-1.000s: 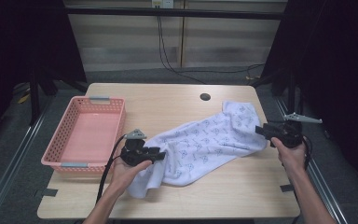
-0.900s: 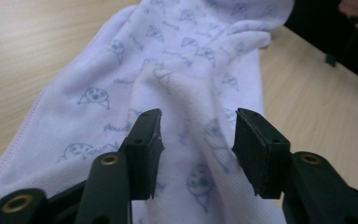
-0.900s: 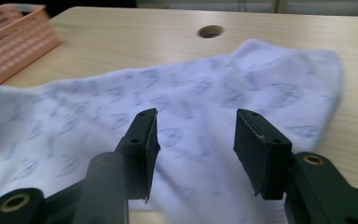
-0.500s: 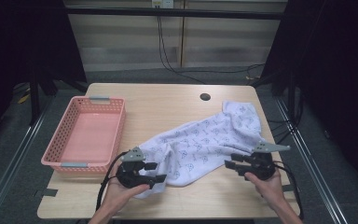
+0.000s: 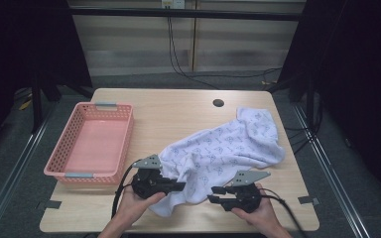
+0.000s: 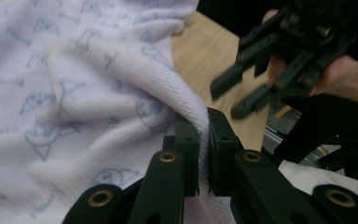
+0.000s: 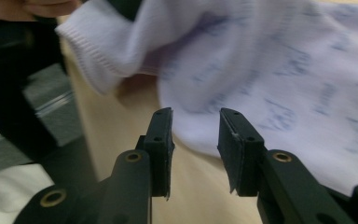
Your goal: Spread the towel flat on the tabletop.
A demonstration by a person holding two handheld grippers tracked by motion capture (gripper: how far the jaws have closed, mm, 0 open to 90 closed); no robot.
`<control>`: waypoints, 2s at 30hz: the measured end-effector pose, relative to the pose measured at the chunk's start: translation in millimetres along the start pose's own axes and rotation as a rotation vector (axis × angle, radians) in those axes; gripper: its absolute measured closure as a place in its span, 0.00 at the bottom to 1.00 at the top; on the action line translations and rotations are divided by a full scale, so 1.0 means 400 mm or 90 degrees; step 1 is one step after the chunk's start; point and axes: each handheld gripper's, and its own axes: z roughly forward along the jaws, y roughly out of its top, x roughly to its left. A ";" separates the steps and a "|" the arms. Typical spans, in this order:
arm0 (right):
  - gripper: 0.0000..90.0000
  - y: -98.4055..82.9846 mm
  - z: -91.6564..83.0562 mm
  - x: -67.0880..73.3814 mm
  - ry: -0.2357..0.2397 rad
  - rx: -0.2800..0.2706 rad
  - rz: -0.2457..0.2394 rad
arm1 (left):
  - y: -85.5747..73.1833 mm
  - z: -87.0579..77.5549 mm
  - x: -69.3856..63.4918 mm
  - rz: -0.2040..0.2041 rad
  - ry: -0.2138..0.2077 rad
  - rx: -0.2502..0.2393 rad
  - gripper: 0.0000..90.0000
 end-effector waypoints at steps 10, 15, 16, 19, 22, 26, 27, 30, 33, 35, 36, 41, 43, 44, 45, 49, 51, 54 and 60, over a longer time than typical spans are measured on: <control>0.51 0.038 0.161 0.013 0.009 0.059 -0.043 | -0.027 0.005 0.099 -0.073 0.025 -0.006 0.92; 0.75 0.046 0.227 -0.005 -0.003 0.086 -0.047 | -0.026 -0.014 0.099 -0.071 0.044 -0.032 0.81; 0.86 0.044 0.227 -0.006 -0.001 0.084 -0.040 | -0.027 -0.020 0.102 -0.074 0.052 -0.034 0.78; 0.95 0.052 0.189 -0.022 0.009 0.068 -0.004 | -0.033 -0.037 0.109 -0.065 0.101 -0.025 0.64; 0.95 0.072 0.118 -0.058 0.006 0.039 0.025 | -0.048 -0.045 0.112 -0.061 0.113 -0.011 0.59; 0.95 0.087 0.028 -0.108 -0.016 0.018 0.043 | -0.084 -0.021 0.098 -0.035 0.140 0.068 0.60; 0.95 0.087 0.008 -0.120 -0.026 0.014 0.045 | -0.097 -0.012 0.096 -0.030 0.151 0.095 0.61; 0.95 0.082 -0.044 -0.154 -0.055 0.005 0.055 | -0.120 -0.004 0.099 -0.020 0.169 0.124 0.60; 0.94 0.071 -0.085 -0.195 -0.082 0.003 0.070 | -0.135 -0.010 0.104 -0.007 0.195 0.154 0.57; 0.95 0.061 -0.099 -0.226 -0.103 0.006 0.081 | -0.146 -0.018 0.106 0.002 0.196 0.154 0.58; 0.95 0.056 -0.102 -0.239 -0.113 0.010 0.086 | -0.146 -0.021 0.105 0.008 0.210 0.156 0.60; 0.93 0.013 -0.075 -0.307 -0.153 0.049 0.119 | -0.151 -0.025 0.103 0.033 0.228 0.161 0.80; 0.86 -0.003 -0.054 -0.319 -0.158 0.065 0.119 | -0.151 -0.025 0.109 0.000 0.182 0.157 0.94; 0.77 -0.006 -0.051 -0.320 -0.162 0.069 0.120 | -0.152 -0.024 0.104 -0.002 0.164 0.156 0.95; 0.70 -0.005 -0.055 -0.318 -0.164 0.060 0.117 | -0.151 -0.026 0.101 -0.003 0.153 0.153 0.95; 0.63 0.011 -0.115 -0.280 -0.175 -0.005 0.107 | -0.140 -0.068 0.092 -0.032 0.122 0.069 0.92; 0.64 0.011 -0.133 -0.251 -0.162 -0.021 0.104 | -0.139 -0.092 0.094 -0.034 0.139 0.043 0.90; 0.79 -0.005 -0.111 -0.215 -0.117 -0.004 0.082 | -0.144 -0.108 0.096 -0.034 0.161 0.039 0.87; 0.89 0.005 -0.091 -0.217 -0.097 0.003 0.082 | -0.152 -0.105 0.098 -0.034 0.162 0.053 0.77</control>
